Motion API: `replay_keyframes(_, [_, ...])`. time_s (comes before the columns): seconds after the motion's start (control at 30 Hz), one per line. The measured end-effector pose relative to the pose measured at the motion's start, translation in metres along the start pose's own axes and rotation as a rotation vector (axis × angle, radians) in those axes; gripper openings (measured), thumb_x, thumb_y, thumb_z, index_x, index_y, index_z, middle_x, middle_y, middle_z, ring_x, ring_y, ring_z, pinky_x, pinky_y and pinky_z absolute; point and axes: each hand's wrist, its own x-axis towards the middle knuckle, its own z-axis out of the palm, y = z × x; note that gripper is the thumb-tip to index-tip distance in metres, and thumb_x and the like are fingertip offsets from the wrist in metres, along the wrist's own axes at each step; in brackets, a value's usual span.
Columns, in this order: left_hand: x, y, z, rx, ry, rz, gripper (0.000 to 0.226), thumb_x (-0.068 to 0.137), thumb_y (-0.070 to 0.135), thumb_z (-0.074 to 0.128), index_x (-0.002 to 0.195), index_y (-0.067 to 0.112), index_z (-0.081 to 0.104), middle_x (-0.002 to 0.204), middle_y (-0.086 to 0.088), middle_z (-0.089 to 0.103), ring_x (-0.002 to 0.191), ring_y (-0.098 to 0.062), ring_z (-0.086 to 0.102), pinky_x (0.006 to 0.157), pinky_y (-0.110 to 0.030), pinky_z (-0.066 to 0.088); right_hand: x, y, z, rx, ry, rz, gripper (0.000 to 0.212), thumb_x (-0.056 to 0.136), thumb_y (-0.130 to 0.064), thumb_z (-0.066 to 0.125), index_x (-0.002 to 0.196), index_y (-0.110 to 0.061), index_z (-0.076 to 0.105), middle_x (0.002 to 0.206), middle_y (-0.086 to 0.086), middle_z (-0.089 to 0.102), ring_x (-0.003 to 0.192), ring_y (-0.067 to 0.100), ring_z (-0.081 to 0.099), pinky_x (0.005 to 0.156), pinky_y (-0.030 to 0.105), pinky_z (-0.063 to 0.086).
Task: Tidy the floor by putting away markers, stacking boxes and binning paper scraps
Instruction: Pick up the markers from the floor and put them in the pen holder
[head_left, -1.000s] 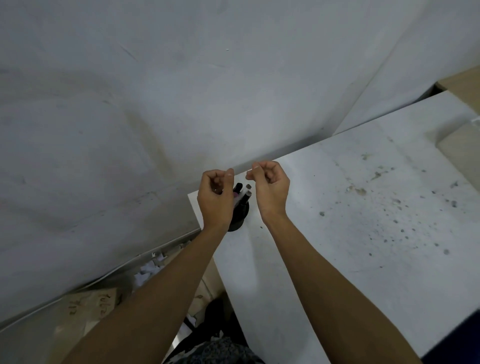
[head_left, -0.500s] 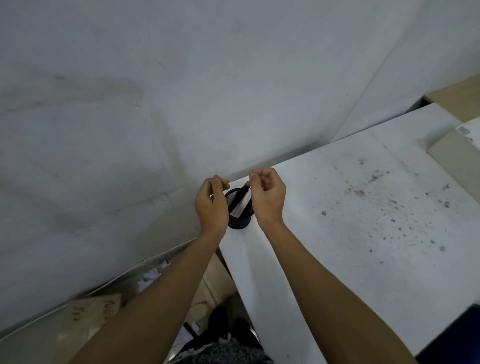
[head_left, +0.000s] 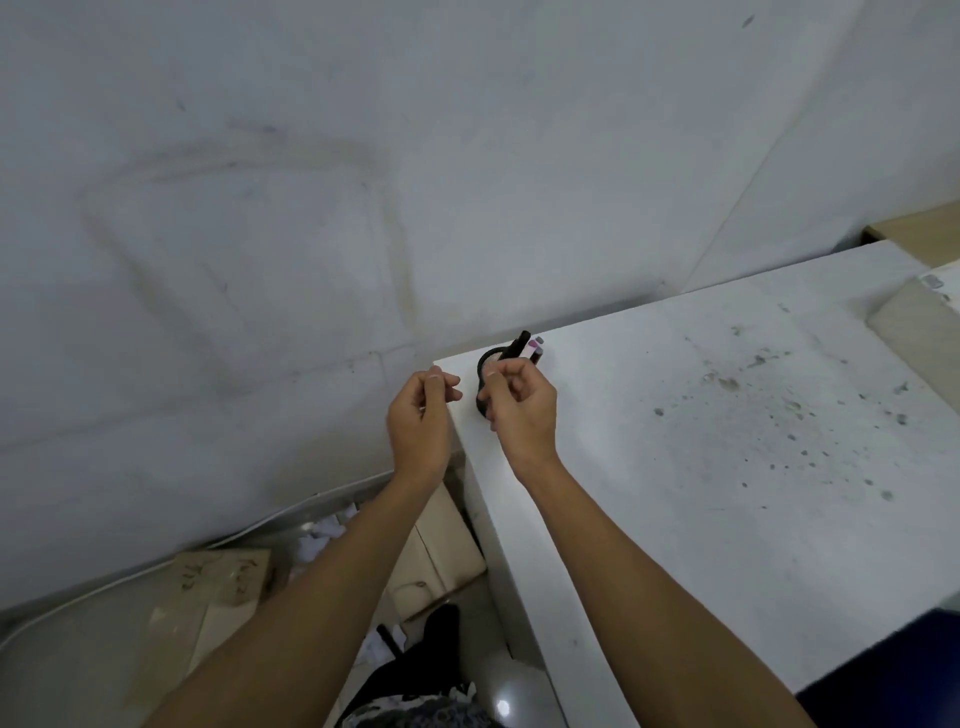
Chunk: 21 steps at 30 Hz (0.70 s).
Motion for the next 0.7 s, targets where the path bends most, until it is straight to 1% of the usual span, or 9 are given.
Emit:
replay_keyframes(0.1, [-0.029,0.003,-0.023,0.01,0.017,0.016,0.028,0.102,0.021,0.045,0.085,0.023,0.068,0.076,0.015,0.069,0.077,-0.001,0.065,0.073,-0.014,0.052,-0.03,-0.002,0.0,-0.001,-0.063,-0.002,0.005,0.093,-0.018,0.064,0.088,-0.015,0.064,0.074,0.004,0.067,0.057,0.007,0.058,0.058,0.024,0.045])
replay_keyframes(0.17, [-0.05,0.004,-0.042,0.014,0.041,0.013,0.028,0.102,0.021,0.046,0.085,0.022,0.068,0.077,0.013,0.07,0.077,-0.003,0.066,0.075,-0.015,0.053,-0.052,-0.003,0.003,-0.002,-0.097,-0.012,0.006,0.093,-0.016,0.063,0.087,-0.017,0.063,0.071,0.002,0.066,0.058,0.008,0.057,0.057,0.025,0.045])
replay_keyframes(0.27, [-0.076,0.003,-0.073,0.025,0.106,0.005,0.028,0.102,0.022,0.046,0.086,0.02,0.069,0.081,0.007,0.07,0.078,-0.008,0.067,0.079,-0.024,0.055,-0.085,-0.001,0.012,0.013,-0.155,-0.027,0.006,0.093,-0.015,0.062,0.088,-0.013,0.063,0.068,0.0,0.064,0.056,0.005,0.057,0.051,0.022,0.045])
replay_keyframes(0.37, [-0.1,0.001,-0.108,0.026,0.162,0.009,0.03,0.102,0.02,0.045,0.084,0.017,0.069,0.082,0.003,0.07,0.075,-0.008,0.066,0.077,-0.025,0.055,-0.116,0.003,0.029,0.017,-0.232,-0.023,0.008,0.094,-0.015,0.062,0.087,-0.012,0.062,0.069,0.004,0.064,0.054,0.005,0.055,0.049,0.021,0.043])
replay_keyframes(0.5, [-0.128,-0.007,-0.162,0.05,0.223,-0.003,0.03,0.102,0.02,0.045,0.086,0.014,0.069,0.082,0.004,0.07,0.074,-0.005,0.065,0.076,-0.024,0.054,-0.159,0.014,0.059,0.036,-0.326,-0.003,0.011,0.095,-0.012,0.062,0.091,-0.003,0.061,0.07,0.009,0.062,0.052,0.006,0.053,0.049,0.024,0.041])
replay_keyframes(0.57, [-0.136,-0.011,-0.187,0.056,0.264,-0.006,0.03,0.102,0.022,0.045,0.085,0.016,0.069,0.08,0.006,0.07,0.073,-0.004,0.065,0.072,-0.021,0.053,-0.176,0.017,0.075,0.034,-0.37,0.002,0.011,0.095,-0.012,0.062,0.089,-0.003,0.06,0.068,0.008,0.062,0.051,0.008,0.052,0.049,0.024,0.041])
replay_keyframes(0.63, [-0.141,-0.014,-0.212,0.057,0.304,-0.009,0.031,0.102,0.024,0.046,0.083,0.019,0.069,0.076,0.009,0.069,0.072,-0.001,0.064,0.068,-0.015,0.051,-0.191,0.02,0.091,0.02,-0.4,-0.001,0.012,0.095,-0.013,0.062,0.086,-0.005,0.06,0.067,0.007,0.063,0.052,0.011,0.052,0.049,0.024,0.041])
replay_keyframes(0.7, [-0.143,-0.016,-0.235,0.041,0.326,-0.022,0.031,0.102,0.027,0.046,0.083,0.021,0.069,0.073,0.01,0.069,0.071,0.001,0.063,0.066,-0.013,0.049,-0.202,0.023,0.107,0.009,-0.421,-0.003,0.012,0.095,-0.014,0.062,0.086,-0.007,0.06,0.067,0.007,0.063,0.054,0.011,0.053,0.051,0.025,0.042])
